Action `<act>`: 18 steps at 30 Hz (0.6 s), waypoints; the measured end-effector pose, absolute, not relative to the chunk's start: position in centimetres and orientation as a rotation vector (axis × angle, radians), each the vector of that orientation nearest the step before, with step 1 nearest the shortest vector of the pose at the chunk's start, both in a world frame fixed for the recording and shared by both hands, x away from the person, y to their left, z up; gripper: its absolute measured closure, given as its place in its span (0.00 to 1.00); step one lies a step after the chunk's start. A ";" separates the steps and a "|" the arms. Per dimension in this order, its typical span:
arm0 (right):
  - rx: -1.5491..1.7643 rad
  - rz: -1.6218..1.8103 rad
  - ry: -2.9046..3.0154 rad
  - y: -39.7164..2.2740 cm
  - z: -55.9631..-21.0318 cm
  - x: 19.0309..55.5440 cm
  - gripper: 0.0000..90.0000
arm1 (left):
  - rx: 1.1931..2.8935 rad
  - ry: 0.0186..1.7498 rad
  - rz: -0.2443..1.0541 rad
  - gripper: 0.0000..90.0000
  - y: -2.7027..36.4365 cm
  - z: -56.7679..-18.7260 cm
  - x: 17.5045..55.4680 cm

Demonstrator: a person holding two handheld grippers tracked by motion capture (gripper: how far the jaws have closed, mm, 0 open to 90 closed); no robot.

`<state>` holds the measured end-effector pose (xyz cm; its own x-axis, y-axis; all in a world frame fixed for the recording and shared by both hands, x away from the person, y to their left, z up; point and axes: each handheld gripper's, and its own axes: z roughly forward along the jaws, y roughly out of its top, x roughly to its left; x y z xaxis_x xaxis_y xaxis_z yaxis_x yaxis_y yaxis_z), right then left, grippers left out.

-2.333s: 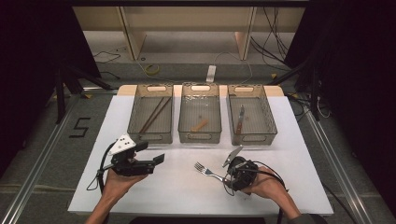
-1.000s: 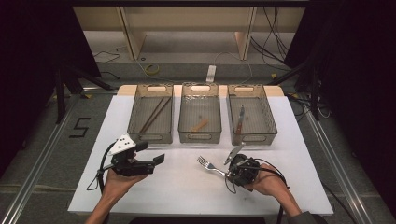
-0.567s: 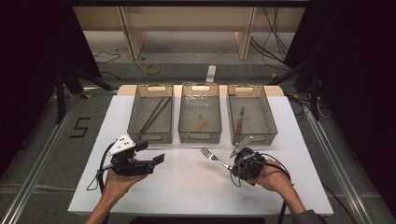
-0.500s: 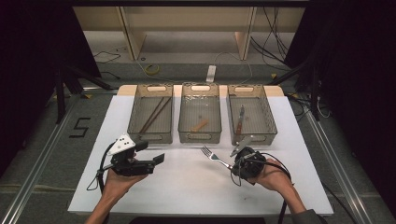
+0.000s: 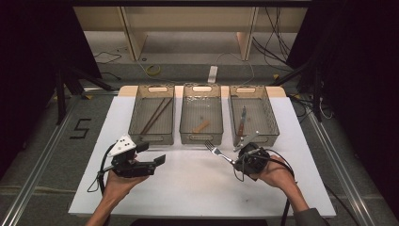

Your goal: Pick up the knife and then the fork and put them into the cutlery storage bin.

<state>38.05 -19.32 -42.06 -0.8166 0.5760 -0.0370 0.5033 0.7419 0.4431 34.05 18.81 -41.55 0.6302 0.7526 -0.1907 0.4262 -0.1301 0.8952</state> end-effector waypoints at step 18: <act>0.886 0.671 2.728 -19.8 -41.1 39.0 0.86 | 1.760 0.958 0.374 0.18 18.9 -41.5 34.0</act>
